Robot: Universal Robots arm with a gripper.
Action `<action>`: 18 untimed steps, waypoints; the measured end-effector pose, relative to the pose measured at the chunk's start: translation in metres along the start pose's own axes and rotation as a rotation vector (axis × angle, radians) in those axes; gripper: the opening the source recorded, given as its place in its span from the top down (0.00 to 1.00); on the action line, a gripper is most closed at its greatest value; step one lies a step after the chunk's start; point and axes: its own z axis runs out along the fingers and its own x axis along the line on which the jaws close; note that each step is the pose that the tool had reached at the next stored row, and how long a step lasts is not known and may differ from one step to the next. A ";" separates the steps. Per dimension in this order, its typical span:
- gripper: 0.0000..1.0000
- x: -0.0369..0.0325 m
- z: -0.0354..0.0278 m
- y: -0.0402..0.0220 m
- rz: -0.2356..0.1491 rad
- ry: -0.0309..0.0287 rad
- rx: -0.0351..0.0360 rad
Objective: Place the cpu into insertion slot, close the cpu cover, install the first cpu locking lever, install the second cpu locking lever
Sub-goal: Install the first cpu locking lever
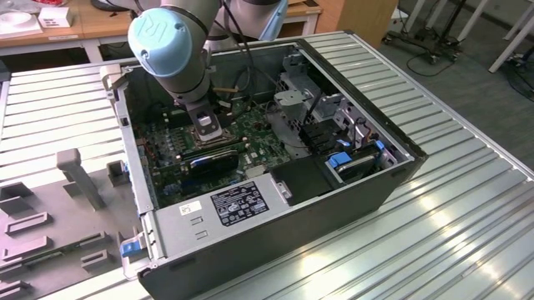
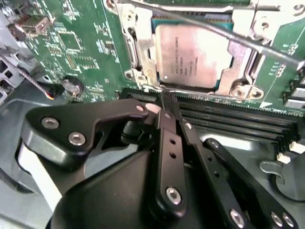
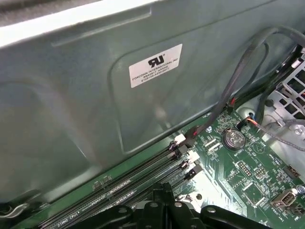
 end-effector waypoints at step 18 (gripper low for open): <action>0.89 -0.0008 -0.0052 0.0038 0.002 0.0034 -0.0069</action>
